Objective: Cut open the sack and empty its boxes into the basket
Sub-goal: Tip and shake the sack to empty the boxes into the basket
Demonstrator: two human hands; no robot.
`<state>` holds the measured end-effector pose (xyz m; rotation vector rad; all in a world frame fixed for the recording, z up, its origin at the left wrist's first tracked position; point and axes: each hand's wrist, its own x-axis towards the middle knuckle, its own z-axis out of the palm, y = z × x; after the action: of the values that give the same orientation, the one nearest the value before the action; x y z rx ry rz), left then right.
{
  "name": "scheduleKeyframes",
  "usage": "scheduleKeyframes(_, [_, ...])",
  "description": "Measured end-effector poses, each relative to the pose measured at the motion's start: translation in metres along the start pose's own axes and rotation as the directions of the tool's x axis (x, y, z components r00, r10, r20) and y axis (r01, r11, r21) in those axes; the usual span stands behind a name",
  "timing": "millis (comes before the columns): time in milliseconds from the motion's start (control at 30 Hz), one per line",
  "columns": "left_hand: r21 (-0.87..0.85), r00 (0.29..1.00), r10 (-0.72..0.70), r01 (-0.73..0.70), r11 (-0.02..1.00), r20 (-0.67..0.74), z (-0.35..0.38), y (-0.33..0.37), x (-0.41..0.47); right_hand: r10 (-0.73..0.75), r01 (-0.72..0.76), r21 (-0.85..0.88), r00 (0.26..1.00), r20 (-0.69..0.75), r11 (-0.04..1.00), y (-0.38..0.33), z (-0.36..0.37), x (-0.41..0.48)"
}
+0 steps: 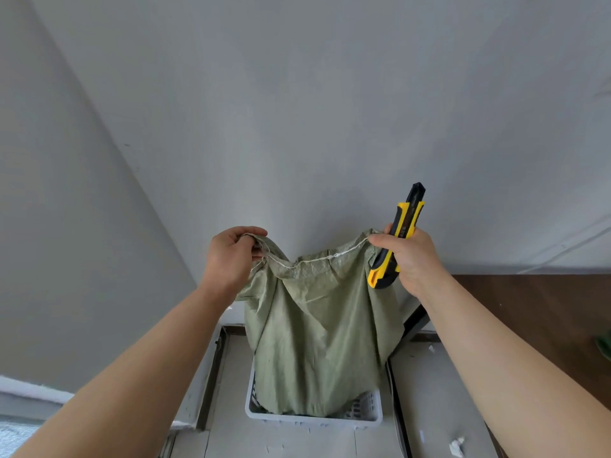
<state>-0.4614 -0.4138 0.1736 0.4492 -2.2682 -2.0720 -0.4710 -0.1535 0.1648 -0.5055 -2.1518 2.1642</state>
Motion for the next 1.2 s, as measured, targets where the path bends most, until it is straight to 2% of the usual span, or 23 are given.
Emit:
scheduleKeyframes(67, [-0.012,1.000,0.019,-0.019,1.000,-0.007,-0.003,-0.002,-0.003,-0.025,0.025,0.011,1.000,-0.001,1.000,-0.003,-0.002,0.000])
scheduleKeyframes(200, [-0.028,1.000,-0.007,0.006,1.000,-0.029,-0.008,-0.005,-0.002,0.016,-0.015,0.009,1.000,-0.005,1.000,0.004,-0.004,-0.003])
scheduleKeyframes(367, [-0.025,0.998,0.047,-0.048,0.999,-0.035,-0.008,-0.002,-0.005,0.015,-0.014,0.099,1.000,-0.013,0.995,-0.004,-0.002,-0.001])
scheduleKeyframes(600, [-0.021,0.998,0.054,-0.055,0.998,-0.032,-0.008,0.000,0.000,0.001,-0.001,0.050,1.000,0.006,0.999,-0.003,-0.001,-0.003])
scheduleKeyframes(733, [-0.105,0.997,0.041,-0.047,0.993,-0.061,-0.015,0.004,0.003,0.001,0.001,0.093,1.000,-0.017,0.996,-0.008,-0.011,0.002])
scheduleKeyframes(800, [-0.086,0.999,0.013,-0.017,0.996,-0.044,-0.018,0.000,0.003,-0.011,0.011,0.039,1.000,-0.003,0.999,-0.007,-0.016,0.004])
scheduleKeyframes(867, [0.018,1.000,0.001,-0.002,1.000,0.008,-0.021,-0.010,0.006,0.023,-0.023,-0.027,1.000,0.001,0.999,-0.001,-0.019,0.005])
scheduleKeyframes(900, [0.132,0.999,0.016,-0.021,0.991,0.040,-0.022,-0.013,0.006,0.052,-0.052,-0.055,0.999,0.002,0.997,0.002,-0.020,0.004])
scheduleKeyframes(1000, [0.453,0.992,0.097,-0.123,0.883,0.080,-0.021,-0.019,0.011,0.116,-0.114,-0.116,0.993,0.009,0.987,0.006,-0.023,0.005])
scheduleKeyframes(1067, [0.552,0.987,0.140,-0.160,0.818,0.079,-0.021,-0.022,0.015,0.137,-0.135,-0.135,0.991,0.005,0.982,0.007,-0.026,0.005])
scheduleKeyframes(1200, [0.714,0.989,0.131,-0.141,0.686,0.069,-0.027,-0.030,0.023,0.137,-0.138,-0.187,0.990,-0.019,0.973,0.009,-0.026,0.004])
